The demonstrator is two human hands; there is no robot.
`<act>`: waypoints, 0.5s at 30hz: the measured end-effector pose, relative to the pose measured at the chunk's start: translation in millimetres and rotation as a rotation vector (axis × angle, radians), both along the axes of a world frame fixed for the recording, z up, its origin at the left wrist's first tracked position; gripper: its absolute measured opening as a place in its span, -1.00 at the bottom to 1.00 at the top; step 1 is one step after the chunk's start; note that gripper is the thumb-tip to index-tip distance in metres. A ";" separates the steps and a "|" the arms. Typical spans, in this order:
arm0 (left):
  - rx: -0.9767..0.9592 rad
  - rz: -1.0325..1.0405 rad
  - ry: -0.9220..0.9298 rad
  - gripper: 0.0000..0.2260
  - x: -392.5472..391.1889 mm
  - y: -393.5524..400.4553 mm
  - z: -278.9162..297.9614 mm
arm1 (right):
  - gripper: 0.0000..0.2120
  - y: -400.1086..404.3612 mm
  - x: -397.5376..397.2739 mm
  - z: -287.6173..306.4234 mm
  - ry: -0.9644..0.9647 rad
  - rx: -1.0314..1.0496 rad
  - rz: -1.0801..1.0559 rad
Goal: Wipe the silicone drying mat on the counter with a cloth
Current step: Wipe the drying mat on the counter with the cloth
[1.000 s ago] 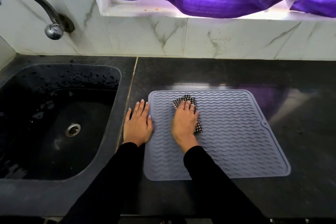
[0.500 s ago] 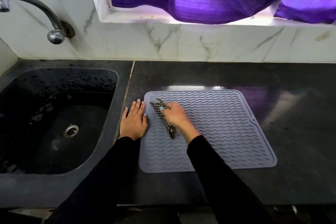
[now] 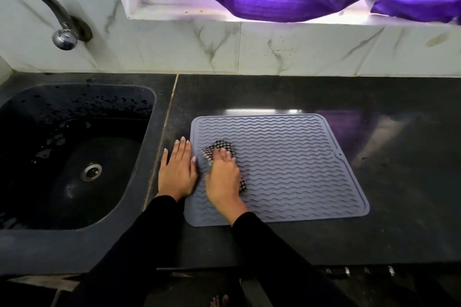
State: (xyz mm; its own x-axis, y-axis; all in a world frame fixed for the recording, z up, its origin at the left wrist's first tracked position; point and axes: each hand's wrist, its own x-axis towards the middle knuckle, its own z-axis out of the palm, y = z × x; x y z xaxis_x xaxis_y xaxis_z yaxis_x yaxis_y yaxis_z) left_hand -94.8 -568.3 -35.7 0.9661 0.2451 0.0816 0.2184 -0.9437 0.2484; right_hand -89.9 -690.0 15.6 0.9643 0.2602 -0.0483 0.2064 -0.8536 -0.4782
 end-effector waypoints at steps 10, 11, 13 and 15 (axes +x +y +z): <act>-0.085 0.003 -0.064 -0.28 -3.9 -1.1 4.7 | -0.85 -34.2 27.4 34.8 0.483 0.802 -0.351; -0.094 0.008 -0.069 -0.28 -4.2 -1.8 5.4 | -0.86 -46.0 30.4 38.4 0.367 0.695 -0.364; -0.115 0.032 -0.091 -0.28 -5.9 -2.3 6.9 | -0.80 -69.3 29.7 40.1 0.077 0.411 -0.343; -0.132 0.044 -0.094 -0.26 -8.8 -1.1 6.0 | -0.73 -84.0 23.6 37.1 -0.044 0.230 -0.317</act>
State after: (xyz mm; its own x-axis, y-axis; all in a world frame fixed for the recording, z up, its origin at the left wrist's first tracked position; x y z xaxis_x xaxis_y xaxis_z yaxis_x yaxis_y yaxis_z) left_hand -103.6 -569.4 -29.6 0.9439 0.3012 0.1355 0.2284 -0.8916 0.3910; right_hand -66.3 -773.9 52.7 0.9985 -0.0513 0.0195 -0.0257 -0.7502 -0.6608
